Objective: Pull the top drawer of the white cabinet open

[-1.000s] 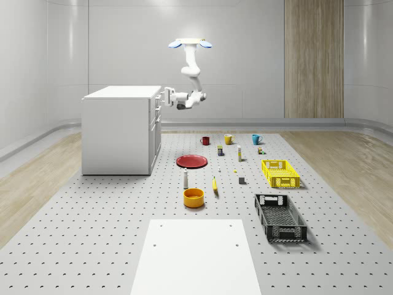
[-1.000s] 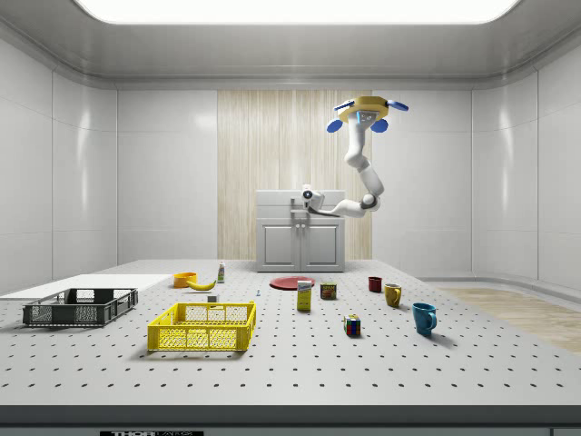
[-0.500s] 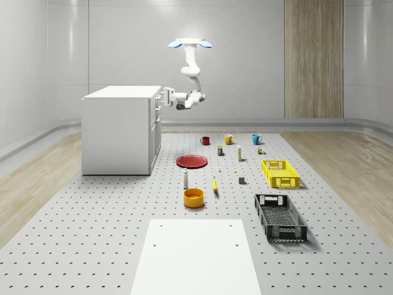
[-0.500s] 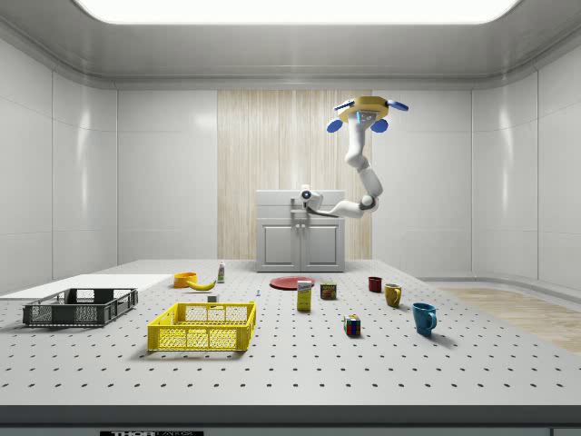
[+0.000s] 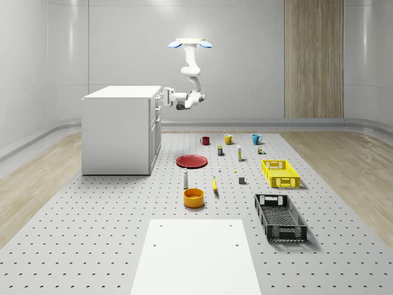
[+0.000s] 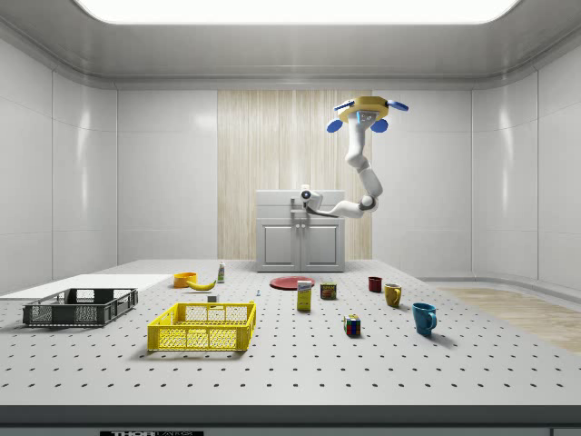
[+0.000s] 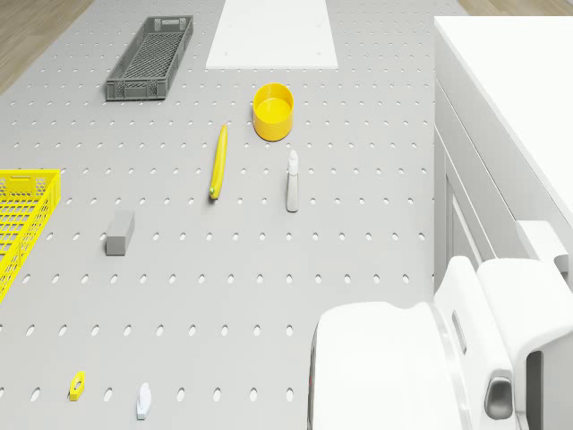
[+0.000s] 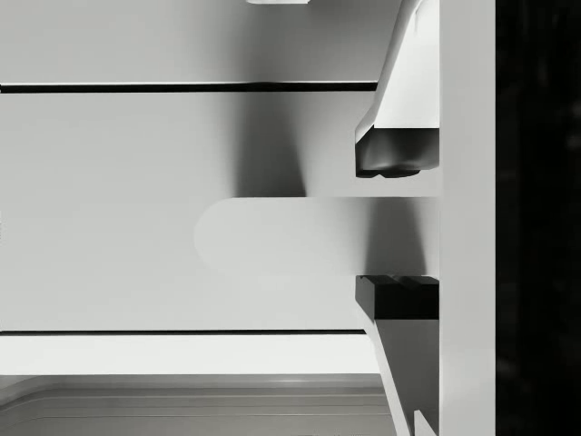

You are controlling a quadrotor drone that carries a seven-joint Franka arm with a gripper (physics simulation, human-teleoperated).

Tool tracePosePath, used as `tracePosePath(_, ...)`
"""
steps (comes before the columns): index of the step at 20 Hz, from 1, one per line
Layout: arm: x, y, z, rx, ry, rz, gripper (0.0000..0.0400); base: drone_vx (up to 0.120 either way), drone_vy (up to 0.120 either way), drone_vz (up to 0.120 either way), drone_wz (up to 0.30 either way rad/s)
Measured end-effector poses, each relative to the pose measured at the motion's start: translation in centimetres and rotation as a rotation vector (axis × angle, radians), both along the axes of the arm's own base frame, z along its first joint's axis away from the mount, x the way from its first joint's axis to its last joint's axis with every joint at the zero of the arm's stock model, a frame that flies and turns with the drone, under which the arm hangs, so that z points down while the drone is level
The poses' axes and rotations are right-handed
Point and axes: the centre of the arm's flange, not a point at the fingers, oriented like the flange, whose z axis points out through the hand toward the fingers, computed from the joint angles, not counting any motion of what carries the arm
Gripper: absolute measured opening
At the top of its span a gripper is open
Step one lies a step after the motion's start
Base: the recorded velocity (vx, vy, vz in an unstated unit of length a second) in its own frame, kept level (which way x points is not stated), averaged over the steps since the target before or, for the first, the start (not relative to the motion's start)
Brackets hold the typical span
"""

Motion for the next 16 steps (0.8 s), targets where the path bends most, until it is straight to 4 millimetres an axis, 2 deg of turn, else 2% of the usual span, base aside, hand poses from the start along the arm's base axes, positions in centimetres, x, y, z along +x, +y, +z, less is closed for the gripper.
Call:
tracePosePath(1,0.0,-0.2,0.2,-0.015,-0.023,0.004,0.0211,0.0,0.0,0.0,0.0)
tracePosePath(4,0.1,-0.2,-0.4,-0.001,-0.046,0.0,0.0156,0.0,0.0,0.0,0.0)
tracePosePath(6,0.1,-0.5,-0.5,0.003,-0.044,-0.002,0.0147,0.0,0.0,0.0,0.0)
tracePosePath(8,0.1,-1.0,-0.3,-0.011,-0.055,-0.001,0.018,0.0,0.0,0.0,0.0)
tracePosePath(11,0.1,-2.0,-0.5,0.001,-0.058,-0.003,0.0141,0.0,0.0,0.0,0.0)
tracePosePath(13,0.2,-2.8,-0.9,0.006,-0.068,-0.004,0.0136,0.0,0.0,0.0,0.0)
tracePosePath(14,0.3,-3.1,-1.8,0.002,-0.093,-0.002,0.0199,0.0,0.0,0.0,0.0)
tracePosePath(16,0.2,-4.0,-1.4,0.0,-0.054,-0.002,0.0171,0.0,0.0,0.0,0.0)
